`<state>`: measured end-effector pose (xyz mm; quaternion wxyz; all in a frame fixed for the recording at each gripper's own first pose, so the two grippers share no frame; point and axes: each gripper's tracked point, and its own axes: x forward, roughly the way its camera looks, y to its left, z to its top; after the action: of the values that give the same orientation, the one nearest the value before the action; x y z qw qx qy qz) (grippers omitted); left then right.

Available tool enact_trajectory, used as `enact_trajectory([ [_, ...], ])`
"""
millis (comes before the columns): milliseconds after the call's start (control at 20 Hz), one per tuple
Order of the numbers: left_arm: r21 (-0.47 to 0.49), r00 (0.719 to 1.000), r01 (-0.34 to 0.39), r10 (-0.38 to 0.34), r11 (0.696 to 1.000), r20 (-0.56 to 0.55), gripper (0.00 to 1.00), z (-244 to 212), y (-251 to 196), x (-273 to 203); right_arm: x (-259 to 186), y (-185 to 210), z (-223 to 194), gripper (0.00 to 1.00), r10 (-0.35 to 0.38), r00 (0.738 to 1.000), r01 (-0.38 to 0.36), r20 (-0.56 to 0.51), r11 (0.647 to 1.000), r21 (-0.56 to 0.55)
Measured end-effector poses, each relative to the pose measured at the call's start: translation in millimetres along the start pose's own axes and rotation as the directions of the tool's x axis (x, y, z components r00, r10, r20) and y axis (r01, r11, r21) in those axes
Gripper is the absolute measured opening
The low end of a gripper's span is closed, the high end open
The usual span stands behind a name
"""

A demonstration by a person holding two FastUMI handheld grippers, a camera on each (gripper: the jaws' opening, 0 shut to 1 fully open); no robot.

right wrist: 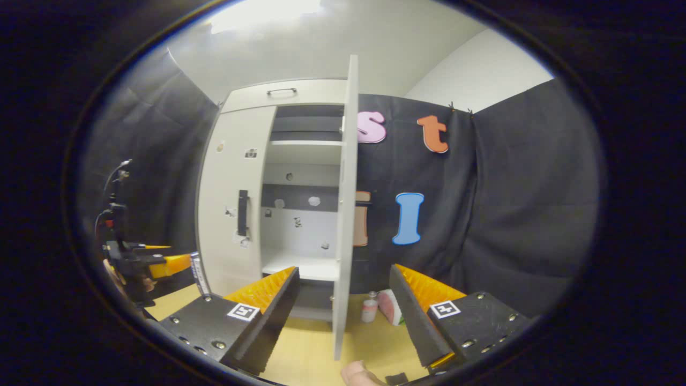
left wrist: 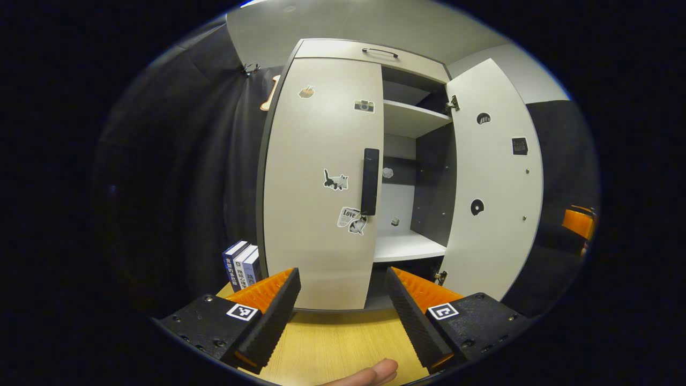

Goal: Open the right door of the double-door shoe cabinet with the right hand, and open the left door with the left hand.

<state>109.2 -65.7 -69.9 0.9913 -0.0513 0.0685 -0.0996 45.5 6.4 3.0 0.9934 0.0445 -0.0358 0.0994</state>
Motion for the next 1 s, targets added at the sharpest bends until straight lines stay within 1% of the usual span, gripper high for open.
enact_trajectory([
  [100,0.005,1.0,-0.01,0.01,1.0,0.015,0.99,11.3,4.0,11.9,-14.2,10.9,-6.9,0.98,0.007,1.0,-0.007,-0.001,1.0,0.013],
  [150,0.007,1.0,-0.008,0.008,1.0,0.02,0.99,16.7,4.4,18.0,-19.8,13.9,-10.5,0.98,-0.001,1.0,0.001,0.002,0.999,0.032],
  [200,0.008,1.0,-0.006,0.006,1.0,0.023,0.99,21.3,4.6,24.1,-24.7,19.4,-14.5,1.0,-0.004,1.0,0.004,0.001,0.999,0.051],
  [300,-0.019,0.999,-0.008,0.009,1.0,0.046,0.99,35.2,4.5,38.6,-32.5,38.3,-22.8,1.0,0.022,1.0,-0.021,-0.009,0.997,0.077],
  [400,0.014,0.997,0.002,-0.003,1.0,0.08,0.99,50.7,1.0,55.0,-40.3,54.8,-33.6,0.99,0.049,0.999,-0.048,-0.02,0.996,0.079],
  [500,0.057,0.994,-0.014,0.008,0.998,0.108,0.99,65.7,0.6,75.2,-46.0,67.6,-42.3,0.99,0.066,0.997,-0.063,-0.033,0.995,0.082],
  [550,0.064,0.994,-0.004,-0.003,0.998,0.11,0.98,68.7,-4.4,83.7,-49.3,73.3,-47.3,0.99,0.074,0.996,-0.07,-0.044,0.994,0.081],
  [650,0.063,0.993,0.055,-0.061,0.997,0.099,0.99,70.7,-26.1,99.2,-54.5,80.1,-50.8,1.0,0.079,0.996,-0.076,-0.044,0.994,0.077],
  [700,0.072,0.994,0.067,-0.073,0.995,0.087,0.99,70.0,-31.9,107.9,-55.6,77.4,-49.3,1.0,0.064,0.997,-0.061,-0.035,0.995,0.073],
  [750,0.086,0.994,0.061,-0.068,0.994,0.082,0.99,71.4,-34.5,117.1,-57.5,73.6,-46.5,1.0,0.045,0.999,-0.044,-0.023,0.997,0.07],
  [800,0.095,0.994,0.067,-0.075,0.993,0.083,0.98,73.1,-39.8,126.2,-57.4,70.6,-43.7,1.0,0.027,1.0,-0.026,-0.011,0.997,0.072],
  [850,0.086,0.99,0.071,-0.081,0.994,0.118,0.98,81.7,-43.9,137.0,-58.4,66.8,-41.0,1.0,0.01,1.0,-0.011,0.001,0.997,0.075],
  [1000,0.089,0.992,0.049,-0.059,0.995,0.109,0.97,82.9,-44.1,163.8,-56.3,58.2,-41.1,1.0,-0.021,1.0,0.02,0.013,0.997,0.069],
])
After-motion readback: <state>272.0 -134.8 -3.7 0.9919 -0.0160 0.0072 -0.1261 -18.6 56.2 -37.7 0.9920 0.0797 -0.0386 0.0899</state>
